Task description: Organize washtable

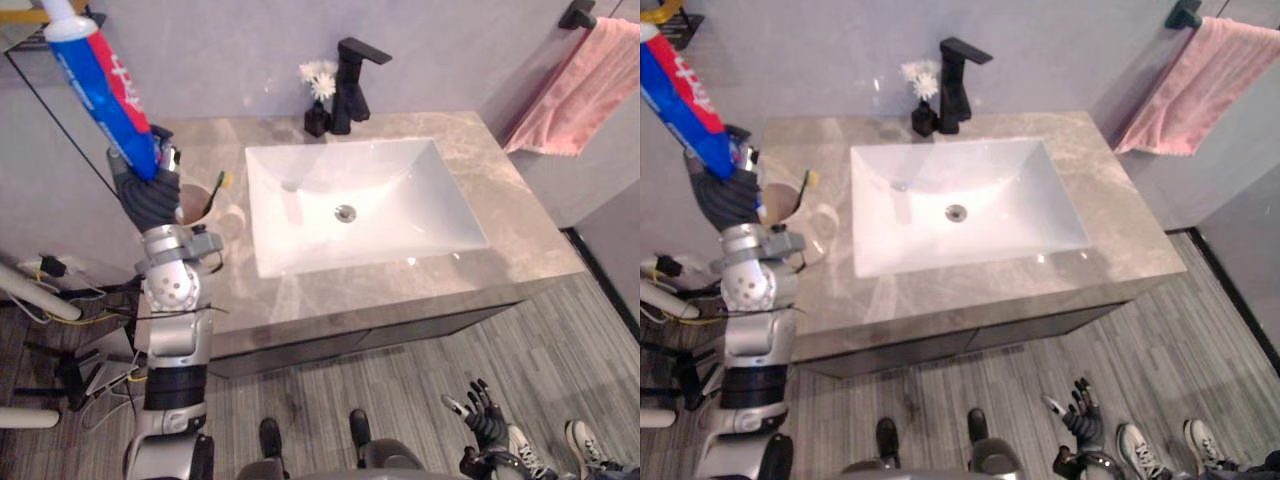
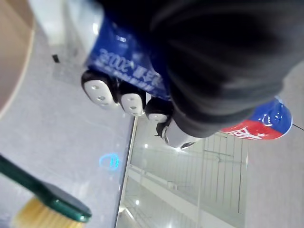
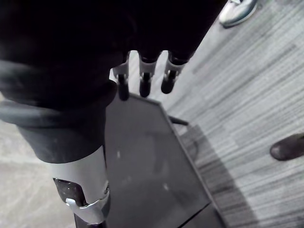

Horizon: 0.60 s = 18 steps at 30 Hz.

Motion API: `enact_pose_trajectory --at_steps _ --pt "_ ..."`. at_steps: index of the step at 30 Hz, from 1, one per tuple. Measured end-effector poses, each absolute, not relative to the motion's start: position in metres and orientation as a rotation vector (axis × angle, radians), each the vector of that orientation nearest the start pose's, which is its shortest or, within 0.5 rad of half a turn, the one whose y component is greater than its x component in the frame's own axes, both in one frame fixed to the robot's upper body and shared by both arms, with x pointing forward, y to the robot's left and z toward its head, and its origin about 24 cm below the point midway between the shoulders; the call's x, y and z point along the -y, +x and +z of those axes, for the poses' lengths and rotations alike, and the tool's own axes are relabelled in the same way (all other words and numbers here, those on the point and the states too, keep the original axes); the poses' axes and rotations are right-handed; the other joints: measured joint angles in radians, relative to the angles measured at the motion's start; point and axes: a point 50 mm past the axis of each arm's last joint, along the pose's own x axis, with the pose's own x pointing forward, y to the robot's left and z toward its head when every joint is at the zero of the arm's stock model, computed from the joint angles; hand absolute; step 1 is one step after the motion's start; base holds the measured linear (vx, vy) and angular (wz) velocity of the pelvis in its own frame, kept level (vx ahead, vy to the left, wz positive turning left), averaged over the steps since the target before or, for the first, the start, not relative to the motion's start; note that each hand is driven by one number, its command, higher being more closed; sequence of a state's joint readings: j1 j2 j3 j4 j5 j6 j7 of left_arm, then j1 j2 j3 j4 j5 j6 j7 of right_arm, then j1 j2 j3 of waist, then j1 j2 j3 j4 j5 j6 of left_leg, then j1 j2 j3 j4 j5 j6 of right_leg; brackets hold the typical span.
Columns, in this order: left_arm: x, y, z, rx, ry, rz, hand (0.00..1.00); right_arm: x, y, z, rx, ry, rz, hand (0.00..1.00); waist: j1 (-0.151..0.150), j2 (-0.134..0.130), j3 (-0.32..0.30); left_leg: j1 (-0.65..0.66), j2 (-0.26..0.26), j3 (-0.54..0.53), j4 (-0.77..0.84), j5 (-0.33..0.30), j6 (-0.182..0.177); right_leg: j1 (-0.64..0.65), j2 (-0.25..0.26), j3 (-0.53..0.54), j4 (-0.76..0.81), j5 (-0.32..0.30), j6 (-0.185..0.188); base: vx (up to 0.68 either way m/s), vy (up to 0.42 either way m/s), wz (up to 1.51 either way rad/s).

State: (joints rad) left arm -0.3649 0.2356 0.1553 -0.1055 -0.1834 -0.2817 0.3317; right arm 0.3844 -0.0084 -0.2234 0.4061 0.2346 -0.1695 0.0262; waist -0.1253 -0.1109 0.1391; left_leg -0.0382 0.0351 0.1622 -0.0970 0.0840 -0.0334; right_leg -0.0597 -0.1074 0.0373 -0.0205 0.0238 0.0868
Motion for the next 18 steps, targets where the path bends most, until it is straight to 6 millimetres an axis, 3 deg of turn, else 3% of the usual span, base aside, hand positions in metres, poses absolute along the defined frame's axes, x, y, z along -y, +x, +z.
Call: enact_pose_trajectory --at_steps 4,14,15,18 --pt "-0.2107 0.2837 0.2060 0.797 -0.100 0.342 1.00 0.2221 0.1036 -0.0953 -0.559 0.206 -0.413 0.00 -0.001 0.000 0.000 0.001 0.000 0.002 0.000 0.000 0.000 0.000 0.000 0.001 0.000 0.000 0.000 0.00 0.000 0.00" --pt "-0.2127 0.2865 0.2018 0.775 -0.096 0.353 1.00 0.2221 0.1036 -0.0953 -0.559 0.207 -0.413 0.00 -0.001 0.001 0.000 0.002 0.000 0.004 0.000 0.000 0.000 0.000 0.000 0.003 0.000 0.000 0.000 0.00 0.000 0.00" --pt "-0.2128 0.2865 0.2018 0.775 -0.096 0.354 0.00 0.2221 0.1036 -0.0953 -0.559 0.207 -0.413 0.00 -0.001 0.001 0.000 0.002 0.000 0.005 0.000 0.000 0.000 0.000 0.000 0.003 0.000 0.000 0.000 0.00 0.000 0.00" --pt "-0.2130 0.2864 0.2018 0.775 -0.096 0.354 0.00 0.2221 0.1037 -0.0953 -0.558 0.207 -0.413 0.00 -0.001 0.001 0.000 0.002 0.000 0.004 0.000 0.000 0.000 0.000 0.000 0.003 -0.001 0.000 0.000 0.00 0.000 0.00"
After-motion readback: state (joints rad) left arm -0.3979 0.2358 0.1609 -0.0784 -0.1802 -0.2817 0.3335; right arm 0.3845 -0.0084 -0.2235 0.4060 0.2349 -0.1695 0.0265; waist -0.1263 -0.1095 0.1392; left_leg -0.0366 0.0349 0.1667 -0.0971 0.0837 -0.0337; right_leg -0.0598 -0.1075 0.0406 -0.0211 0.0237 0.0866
